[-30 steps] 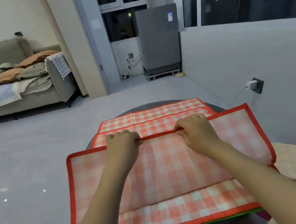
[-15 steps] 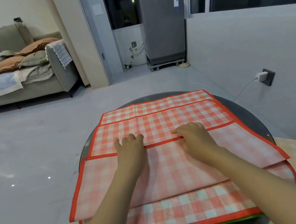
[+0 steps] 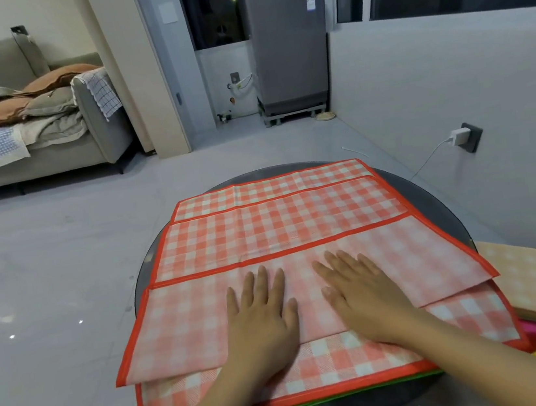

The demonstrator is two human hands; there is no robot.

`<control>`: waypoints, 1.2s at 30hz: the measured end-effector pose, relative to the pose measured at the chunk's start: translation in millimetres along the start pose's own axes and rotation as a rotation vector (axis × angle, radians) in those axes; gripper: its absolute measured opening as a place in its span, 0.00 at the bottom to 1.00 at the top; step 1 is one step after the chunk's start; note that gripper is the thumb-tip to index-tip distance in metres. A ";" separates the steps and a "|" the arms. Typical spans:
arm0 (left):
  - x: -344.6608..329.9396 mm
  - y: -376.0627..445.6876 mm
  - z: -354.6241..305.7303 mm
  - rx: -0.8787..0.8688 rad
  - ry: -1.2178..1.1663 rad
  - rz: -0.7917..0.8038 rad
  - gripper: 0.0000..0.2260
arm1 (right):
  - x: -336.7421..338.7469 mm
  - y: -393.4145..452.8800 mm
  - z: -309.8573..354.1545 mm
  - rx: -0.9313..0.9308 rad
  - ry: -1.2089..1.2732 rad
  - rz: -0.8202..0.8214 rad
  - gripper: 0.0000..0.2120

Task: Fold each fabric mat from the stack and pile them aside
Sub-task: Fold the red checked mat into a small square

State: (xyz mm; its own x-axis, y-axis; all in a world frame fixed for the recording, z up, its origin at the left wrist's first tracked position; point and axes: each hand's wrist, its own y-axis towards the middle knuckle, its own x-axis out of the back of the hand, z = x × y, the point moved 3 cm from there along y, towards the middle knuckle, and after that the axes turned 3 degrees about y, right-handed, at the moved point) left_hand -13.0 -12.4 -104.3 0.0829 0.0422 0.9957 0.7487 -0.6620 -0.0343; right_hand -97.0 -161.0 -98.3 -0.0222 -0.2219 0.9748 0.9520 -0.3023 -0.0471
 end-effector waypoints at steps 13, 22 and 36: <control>1.3 -1.7 -2.4 -0.010 0.027 0.009 0.26 | 20.3 -25.6 -108.6 -0.270 -0.057 -0.056 0.26; 3.7 -2.2 -4.0 -0.004 0.022 0.016 0.26 | 20.1 -8.6 -32.3 -0.075 0.063 -0.049 0.25; 3.0 -7.0 50.9 0.012 -0.002 -0.001 0.24 | -3.9 16.3 18.9 0.043 -0.032 0.032 0.25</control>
State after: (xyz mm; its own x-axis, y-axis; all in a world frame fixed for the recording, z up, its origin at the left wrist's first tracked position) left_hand 15.5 30.4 -105.4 0.0836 0.0447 0.9955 0.7569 -0.6527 -0.0342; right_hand -75.6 -147.5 -98.8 0.0175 -0.2005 0.9795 0.9644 -0.2552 -0.0694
